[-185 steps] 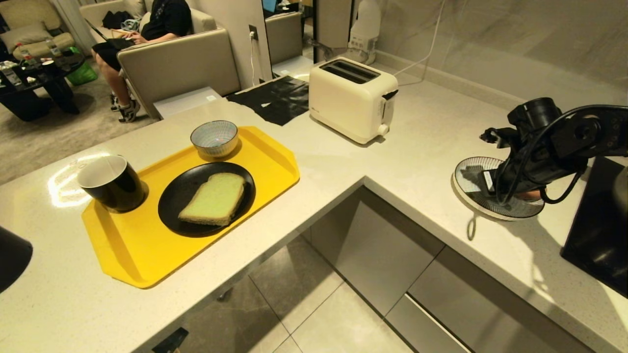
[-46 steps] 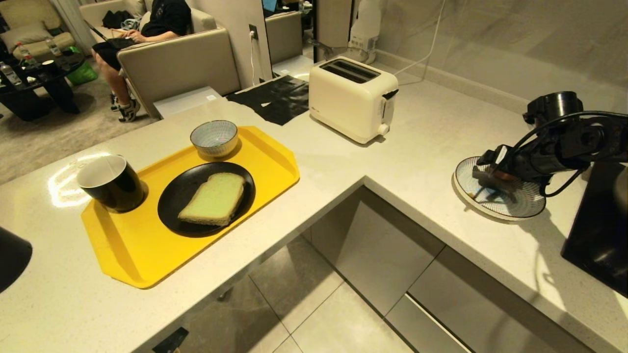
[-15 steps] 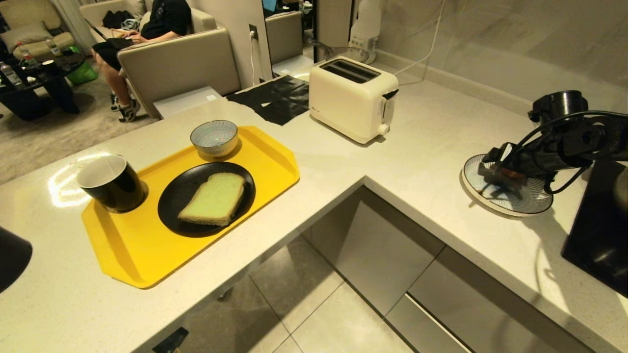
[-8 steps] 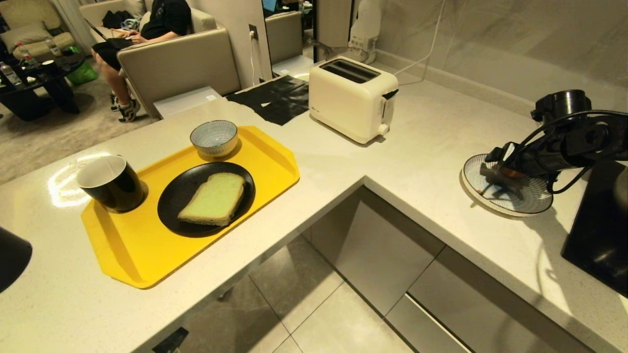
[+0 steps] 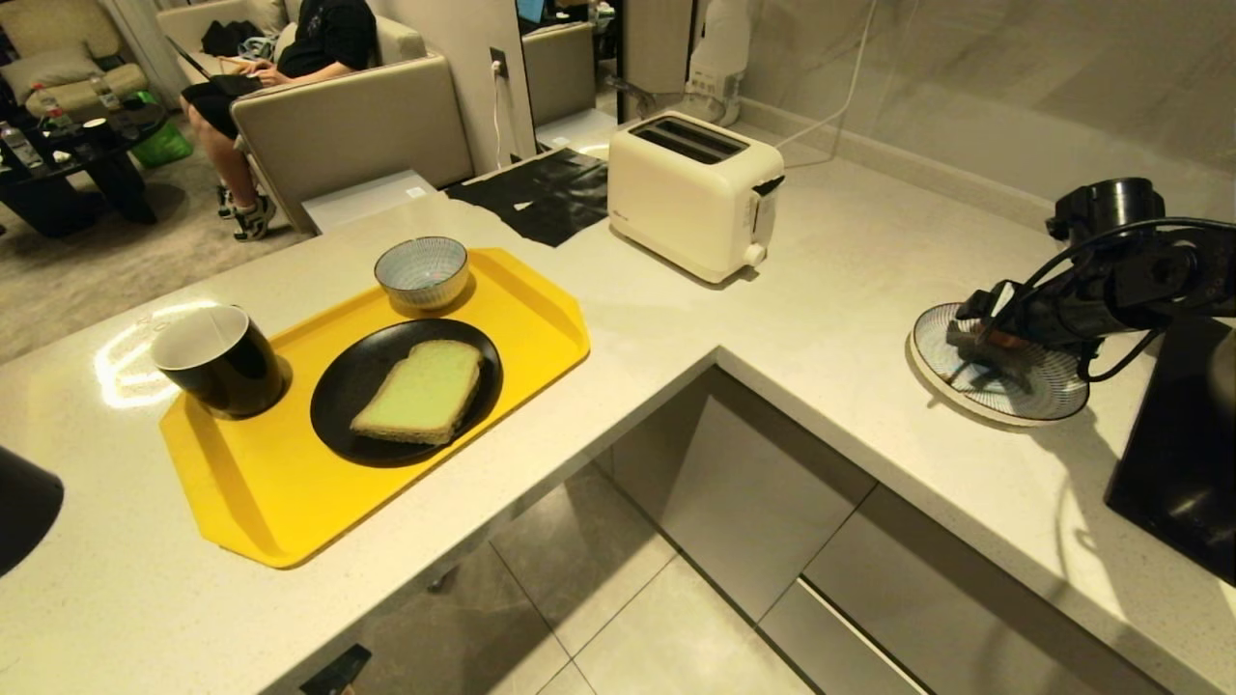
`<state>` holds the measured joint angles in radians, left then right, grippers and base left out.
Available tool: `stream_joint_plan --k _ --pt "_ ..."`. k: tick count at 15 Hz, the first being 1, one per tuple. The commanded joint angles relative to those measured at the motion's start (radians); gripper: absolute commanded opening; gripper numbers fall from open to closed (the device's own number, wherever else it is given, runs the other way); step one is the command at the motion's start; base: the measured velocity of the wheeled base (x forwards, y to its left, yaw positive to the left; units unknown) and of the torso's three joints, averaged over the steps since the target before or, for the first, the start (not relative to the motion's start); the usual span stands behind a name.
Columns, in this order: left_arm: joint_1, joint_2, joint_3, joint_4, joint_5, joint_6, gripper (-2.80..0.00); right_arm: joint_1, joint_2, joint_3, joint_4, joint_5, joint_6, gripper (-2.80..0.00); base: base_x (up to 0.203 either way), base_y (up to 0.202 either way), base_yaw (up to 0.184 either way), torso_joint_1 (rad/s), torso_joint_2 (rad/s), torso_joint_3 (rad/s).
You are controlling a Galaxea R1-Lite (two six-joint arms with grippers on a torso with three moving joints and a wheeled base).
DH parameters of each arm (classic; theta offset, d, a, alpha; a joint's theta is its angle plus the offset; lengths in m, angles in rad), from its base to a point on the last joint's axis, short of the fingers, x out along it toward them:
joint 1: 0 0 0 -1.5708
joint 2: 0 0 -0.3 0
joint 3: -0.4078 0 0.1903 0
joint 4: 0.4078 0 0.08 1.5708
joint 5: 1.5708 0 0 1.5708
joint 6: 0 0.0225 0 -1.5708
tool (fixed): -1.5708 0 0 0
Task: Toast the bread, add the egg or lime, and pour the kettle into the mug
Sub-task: Pick up the egg
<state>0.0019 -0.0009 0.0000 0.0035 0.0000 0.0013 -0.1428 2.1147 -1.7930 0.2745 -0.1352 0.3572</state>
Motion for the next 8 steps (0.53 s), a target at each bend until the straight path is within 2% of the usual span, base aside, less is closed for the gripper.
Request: stream_joint_plan --k 1,8 --pt "0.0 -0.001 0.0 0.0 0.0 0.0 -2.8 0.0 0.004 0.003 0.002 -0.001 0.002 0.0 0.0 0.0 0.0 0.0 0.0 0.0" --pt "0.0 -0.001 0.0 0.001 0.0 0.0 -2.8 0.0 0.007 0.002 0.002 0.003 0.003 0.0 0.0 0.0 0.0 0.0 0.0 0.0"
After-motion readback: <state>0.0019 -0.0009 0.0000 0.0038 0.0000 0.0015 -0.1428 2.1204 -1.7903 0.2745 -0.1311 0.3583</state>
